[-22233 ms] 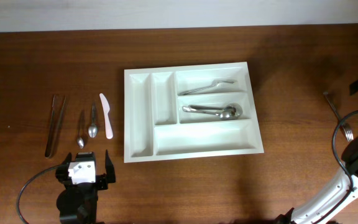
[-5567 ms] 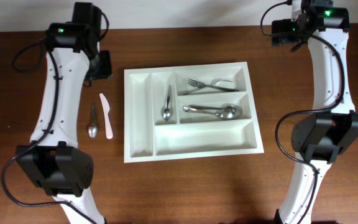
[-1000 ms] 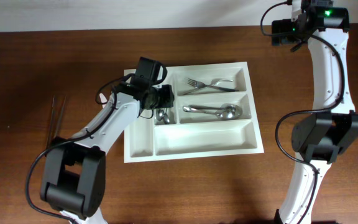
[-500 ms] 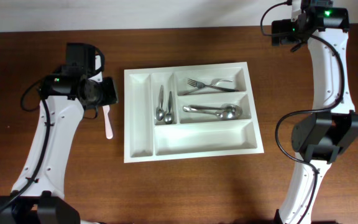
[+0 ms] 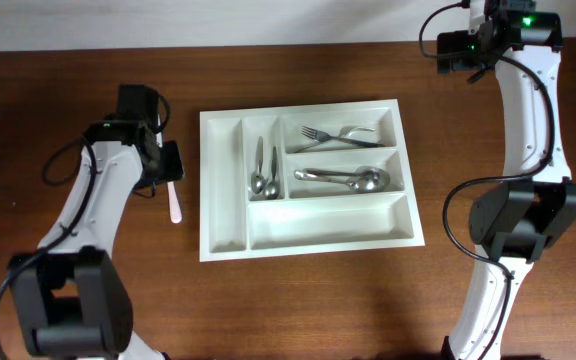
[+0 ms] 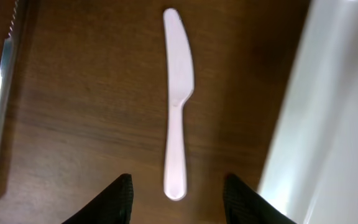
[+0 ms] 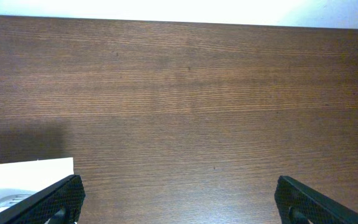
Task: Pack container
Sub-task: 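Move the left gripper to the pink plastic knife and grasp it, then carry the pink knife into the tray's leftmost compartment and release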
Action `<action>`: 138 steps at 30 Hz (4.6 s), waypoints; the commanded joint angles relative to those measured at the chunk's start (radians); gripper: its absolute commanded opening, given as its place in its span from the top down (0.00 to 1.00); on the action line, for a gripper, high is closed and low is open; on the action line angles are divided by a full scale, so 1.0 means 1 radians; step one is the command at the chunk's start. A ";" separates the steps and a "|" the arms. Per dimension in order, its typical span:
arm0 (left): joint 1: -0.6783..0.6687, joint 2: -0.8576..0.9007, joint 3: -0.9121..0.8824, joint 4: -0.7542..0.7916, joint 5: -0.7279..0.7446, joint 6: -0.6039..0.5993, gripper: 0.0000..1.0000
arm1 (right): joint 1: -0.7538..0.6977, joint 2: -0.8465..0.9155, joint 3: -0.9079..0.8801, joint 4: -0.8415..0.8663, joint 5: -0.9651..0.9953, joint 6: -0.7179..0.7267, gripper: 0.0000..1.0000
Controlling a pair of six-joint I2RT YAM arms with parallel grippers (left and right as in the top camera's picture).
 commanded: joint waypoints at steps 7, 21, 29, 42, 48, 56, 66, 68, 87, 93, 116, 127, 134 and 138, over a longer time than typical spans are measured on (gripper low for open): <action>0.017 0.196 -0.007 0.046 0.126 0.117 0.51 | -0.005 -0.008 0.013 0.001 0.013 0.012 0.01; 0.018 0.268 -0.008 0.055 0.109 0.122 0.51 | -0.005 -0.008 0.013 0.001 0.013 0.012 0.01; 0.018 0.268 -0.008 0.050 0.080 0.136 0.83 | -0.005 -0.008 0.013 0.001 0.013 0.012 0.01; 0.018 0.248 0.039 0.010 0.079 0.136 0.98 | -0.005 -0.008 0.013 0.001 0.013 0.012 0.01; 0.017 0.152 0.152 -0.050 0.042 0.135 0.98 | -0.005 -0.008 0.013 0.001 0.013 0.012 0.01; -0.032 0.016 0.261 -0.155 0.131 0.105 0.98 | -0.005 -0.008 0.013 0.001 0.013 0.012 0.01; -0.202 -0.002 0.262 -0.203 0.246 0.052 0.98 | -0.005 -0.008 0.013 0.001 0.013 0.012 0.01; -0.235 -0.001 0.262 -0.198 0.245 0.037 0.98 | -0.005 -0.008 0.013 0.001 0.013 0.012 0.01; -0.367 0.134 0.261 -0.062 0.245 -0.078 0.98 | -0.005 -0.008 0.013 0.001 0.013 0.012 0.01; -0.351 0.143 0.261 -0.072 0.200 -0.078 0.98 | -0.005 -0.008 0.013 0.001 0.013 0.012 0.01; -0.236 0.143 0.256 -0.187 0.098 -0.010 0.79 | -0.005 -0.008 0.013 0.001 0.013 0.012 0.01; -0.207 0.136 0.279 -0.215 0.077 -0.006 0.57 | -0.005 -0.008 0.013 0.001 0.013 0.012 0.01; -0.008 0.042 0.330 -0.367 -0.261 0.065 0.57 | -0.005 -0.008 0.013 0.001 0.013 0.012 0.01; 0.120 0.030 0.328 -0.373 -0.275 0.144 0.53 | -0.005 -0.008 0.013 0.001 0.013 0.012 0.01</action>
